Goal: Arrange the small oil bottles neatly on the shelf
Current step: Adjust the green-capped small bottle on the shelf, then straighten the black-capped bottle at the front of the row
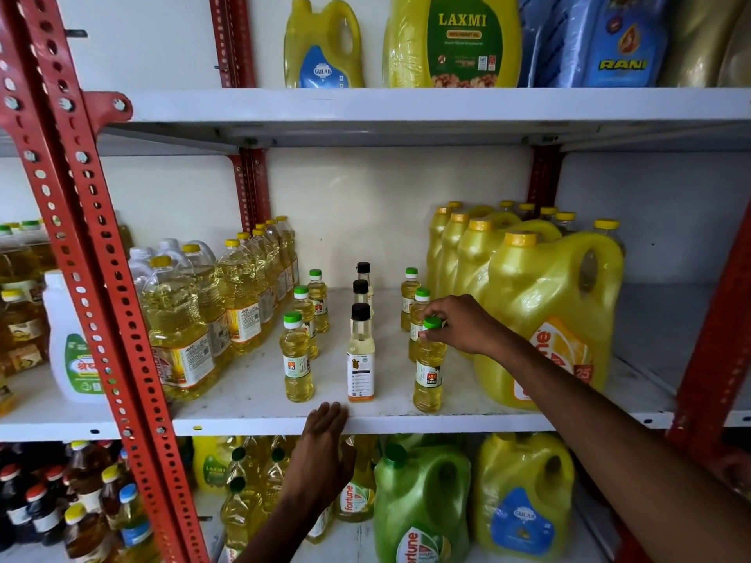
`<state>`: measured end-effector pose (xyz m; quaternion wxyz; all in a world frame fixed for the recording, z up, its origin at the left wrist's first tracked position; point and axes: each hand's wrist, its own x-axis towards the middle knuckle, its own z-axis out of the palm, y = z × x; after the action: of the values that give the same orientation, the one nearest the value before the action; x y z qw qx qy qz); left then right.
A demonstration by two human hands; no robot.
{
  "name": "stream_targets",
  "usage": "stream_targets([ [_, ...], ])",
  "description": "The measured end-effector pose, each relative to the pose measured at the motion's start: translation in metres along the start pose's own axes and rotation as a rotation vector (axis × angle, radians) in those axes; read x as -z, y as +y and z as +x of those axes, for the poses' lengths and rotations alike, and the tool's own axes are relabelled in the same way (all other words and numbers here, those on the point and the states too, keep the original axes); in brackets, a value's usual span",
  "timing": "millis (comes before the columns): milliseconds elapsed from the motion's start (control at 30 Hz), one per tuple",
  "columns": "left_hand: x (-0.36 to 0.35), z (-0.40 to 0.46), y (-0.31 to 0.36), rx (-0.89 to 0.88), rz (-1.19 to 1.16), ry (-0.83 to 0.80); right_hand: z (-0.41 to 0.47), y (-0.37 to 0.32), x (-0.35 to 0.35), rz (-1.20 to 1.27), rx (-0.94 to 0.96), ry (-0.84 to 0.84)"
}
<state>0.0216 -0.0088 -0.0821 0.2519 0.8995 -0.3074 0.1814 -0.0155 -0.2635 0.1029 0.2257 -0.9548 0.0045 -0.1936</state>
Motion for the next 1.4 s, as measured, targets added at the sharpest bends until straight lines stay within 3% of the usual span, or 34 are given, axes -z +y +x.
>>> stream_targets([
  [567,0.005,0.001,-0.019,-0.067,0.072,-0.005,0.003,0.001,-0.002,-0.125,-0.064,-0.056],
  [700,0.011,-0.004,-0.034,-0.089,0.134,-0.004,0.009,-0.020,-0.010,-0.175,0.076,0.097],
  [900,0.020,-0.006,-0.039,-0.093,0.098,-0.013,0.042,-0.068,-0.037,-0.100,0.231,-0.182],
  [1133,0.022,-0.003,-0.036,-0.058,-0.011,-0.015,0.063,-0.077,-0.038,-0.065,0.146,-0.211],
  [1400,0.017,-0.004,-0.039,-0.043,-0.026,-0.014,0.063,-0.077,-0.050,-0.043,0.065,-0.097],
])
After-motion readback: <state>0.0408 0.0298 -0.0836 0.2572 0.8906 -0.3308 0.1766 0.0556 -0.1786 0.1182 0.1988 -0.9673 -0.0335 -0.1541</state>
